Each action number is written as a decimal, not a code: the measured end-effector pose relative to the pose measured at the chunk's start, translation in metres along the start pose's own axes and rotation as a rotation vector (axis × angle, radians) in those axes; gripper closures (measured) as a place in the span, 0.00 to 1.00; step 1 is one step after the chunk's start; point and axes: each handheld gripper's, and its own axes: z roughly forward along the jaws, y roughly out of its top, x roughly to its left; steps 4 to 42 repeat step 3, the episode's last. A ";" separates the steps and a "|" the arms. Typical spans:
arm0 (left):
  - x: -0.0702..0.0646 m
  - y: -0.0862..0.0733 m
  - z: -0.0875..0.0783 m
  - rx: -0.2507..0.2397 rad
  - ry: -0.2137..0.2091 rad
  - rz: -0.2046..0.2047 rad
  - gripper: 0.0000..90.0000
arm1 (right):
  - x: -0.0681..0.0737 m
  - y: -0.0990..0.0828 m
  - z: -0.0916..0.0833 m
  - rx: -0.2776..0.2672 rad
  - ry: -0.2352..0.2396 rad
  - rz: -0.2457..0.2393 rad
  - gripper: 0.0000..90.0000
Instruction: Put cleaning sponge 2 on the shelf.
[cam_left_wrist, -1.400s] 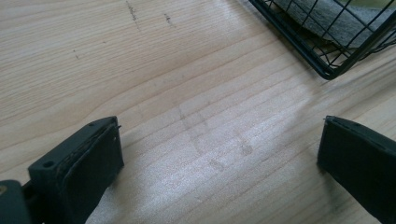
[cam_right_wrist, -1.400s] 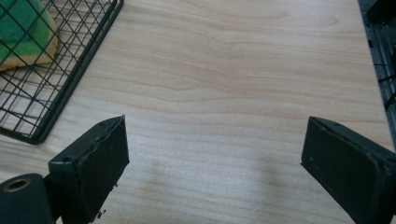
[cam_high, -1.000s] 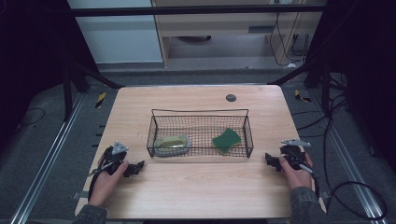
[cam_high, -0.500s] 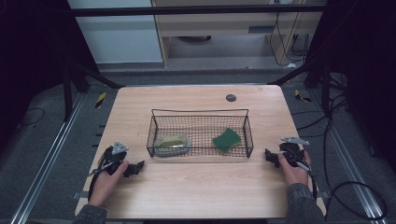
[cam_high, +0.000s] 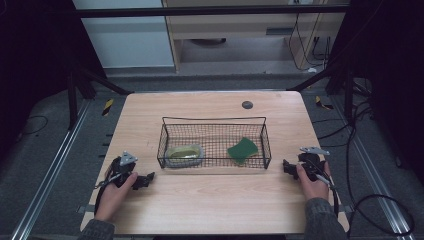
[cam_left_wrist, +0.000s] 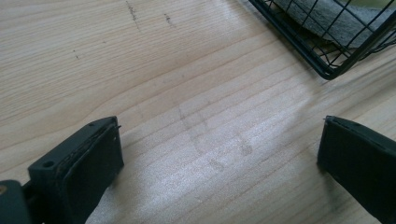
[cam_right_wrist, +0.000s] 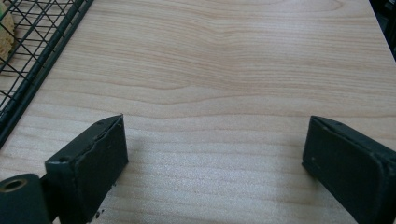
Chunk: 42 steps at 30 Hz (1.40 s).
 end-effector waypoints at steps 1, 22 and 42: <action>0.000 0.000 0.000 0.000 0.000 0.000 0.00 | 0.001 0.000 0.000 0.003 -0.005 0.007 0.06; 0.000 0.000 0.000 0.000 0.000 0.000 0.00 | 0.001 0.000 0.000 0.008 -0.019 0.020 0.04; 0.000 0.000 0.000 0.000 0.000 0.000 0.00 | 0.001 0.000 0.000 0.008 -0.019 0.020 0.04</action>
